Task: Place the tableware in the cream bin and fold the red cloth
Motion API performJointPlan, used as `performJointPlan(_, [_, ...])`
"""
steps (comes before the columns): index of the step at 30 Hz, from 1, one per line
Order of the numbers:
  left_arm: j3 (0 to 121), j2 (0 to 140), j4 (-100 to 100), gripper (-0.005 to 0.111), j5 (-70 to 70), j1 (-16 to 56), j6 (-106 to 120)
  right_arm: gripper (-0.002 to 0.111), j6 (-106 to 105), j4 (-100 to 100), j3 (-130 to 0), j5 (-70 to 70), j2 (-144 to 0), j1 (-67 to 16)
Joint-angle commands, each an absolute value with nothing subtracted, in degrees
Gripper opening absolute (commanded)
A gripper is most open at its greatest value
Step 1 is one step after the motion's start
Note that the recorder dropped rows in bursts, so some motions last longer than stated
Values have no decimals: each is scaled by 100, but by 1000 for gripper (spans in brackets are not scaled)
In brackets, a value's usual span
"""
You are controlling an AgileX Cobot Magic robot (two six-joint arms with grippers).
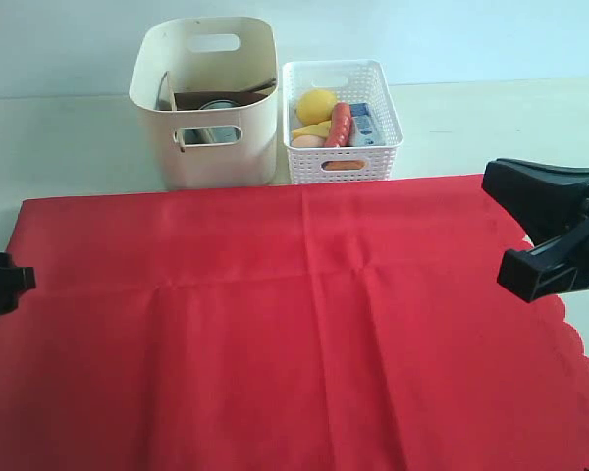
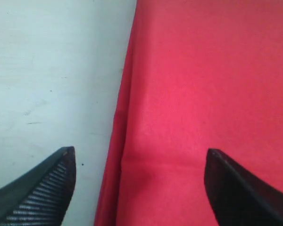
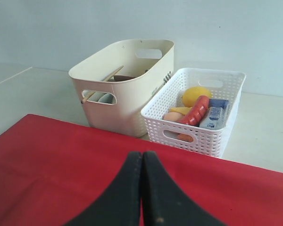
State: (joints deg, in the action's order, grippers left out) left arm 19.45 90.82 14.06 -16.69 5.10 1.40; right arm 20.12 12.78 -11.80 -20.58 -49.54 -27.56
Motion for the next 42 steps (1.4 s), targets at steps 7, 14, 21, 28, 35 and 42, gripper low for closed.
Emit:
performJointPlan(7, [2232,9821,1261,73,-1922,510,188,0,2015,1302,-1177,-2073,-4942,-2718])
performJointPlan(14, [2232,9910,1261,62,-1937,510,188,0,2015,1302,-1177,-2073,-4942,-2718])
performJointPlan(21, [2232,9910,1261,18,-1926,510,129,0,2015,1302,-1177,-2073,-4942,-2718])
performJointPlan(28, [2232,9910,1261,0,-1906,510,129,0,2015,1302,-1177,-1933,-4942,-2718])
performJointPlan(35, [2232,9839,1261,0,-1835,494,329,0,1991,1302,-1177,-1803,-4942,-2718])
performJointPlan(42, [2232,9268,1753,0,-1632,-91,1639,0,1991,1302,-1177,-1769,-4942,-2718])
